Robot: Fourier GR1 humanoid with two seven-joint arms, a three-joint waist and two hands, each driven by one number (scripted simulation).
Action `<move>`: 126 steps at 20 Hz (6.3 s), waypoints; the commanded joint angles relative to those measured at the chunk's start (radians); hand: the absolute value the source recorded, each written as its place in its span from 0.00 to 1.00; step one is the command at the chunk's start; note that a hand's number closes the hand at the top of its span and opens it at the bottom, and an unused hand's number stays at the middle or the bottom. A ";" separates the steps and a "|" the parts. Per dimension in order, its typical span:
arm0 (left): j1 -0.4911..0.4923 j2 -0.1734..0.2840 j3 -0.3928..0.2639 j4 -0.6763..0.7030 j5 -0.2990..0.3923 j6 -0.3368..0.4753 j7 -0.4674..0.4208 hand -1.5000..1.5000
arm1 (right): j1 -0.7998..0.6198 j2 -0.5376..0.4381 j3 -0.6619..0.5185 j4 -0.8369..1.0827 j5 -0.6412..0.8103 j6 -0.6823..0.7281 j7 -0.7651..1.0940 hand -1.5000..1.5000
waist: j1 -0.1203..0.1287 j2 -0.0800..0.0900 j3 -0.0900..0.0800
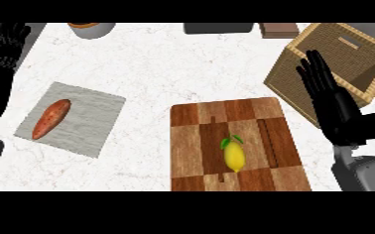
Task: Pick the lemon from the cutting board and place it in the basket
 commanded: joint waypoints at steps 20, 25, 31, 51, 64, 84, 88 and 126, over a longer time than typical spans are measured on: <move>0.076 -0.165 -0.009 0.289 0.144 -0.027 0.274 0.50 | -0.323 0.240 0.548 -0.195 0.656 0.153 0.205 0.00 | 0.021 0.036 -0.011; 0.123 -0.179 -0.016 0.273 0.146 -0.025 0.265 0.50 | -0.484 0.108 0.500 -0.224 0.723 0.324 0.514 0.00 | 0.015 0.025 -0.014; 0.119 -0.181 -0.027 0.246 0.128 -0.012 0.279 0.50 | -0.716 0.017 0.369 -0.202 0.730 0.547 0.823 0.00 | 0.023 0.028 -0.012; 0.116 -0.199 0.009 0.209 0.116 -0.036 0.310 0.50 | -0.434 -0.250 -0.045 -0.456 0.110 0.897 0.860 0.00 | 0.019 0.038 -0.007; 0.041 -0.222 0.042 0.254 0.085 -0.048 0.340 0.50 | -0.021 -0.019 0.073 -0.450 0.726 0.786 0.359 0.00 | 0.028 0.041 -0.007; 0.060 -0.234 0.117 0.277 0.070 -0.149 0.304 0.50 | 0.010 0.188 0.221 -0.068 1.099 0.652 0.163 0.00 | 0.027 0.041 -0.008; 0.013 -0.298 0.079 0.309 -0.015 -0.066 0.320 0.50 | 0.009 0.189 0.176 -0.052 1.109 0.679 0.104 0.00 | 0.025 0.041 -0.008; 0.050 -0.316 0.171 0.261 -0.032 -0.160 0.321 0.50 | 0.016 0.347 0.241 0.238 1.506 0.547 -0.125 1.00 | 0.030 0.041 -0.008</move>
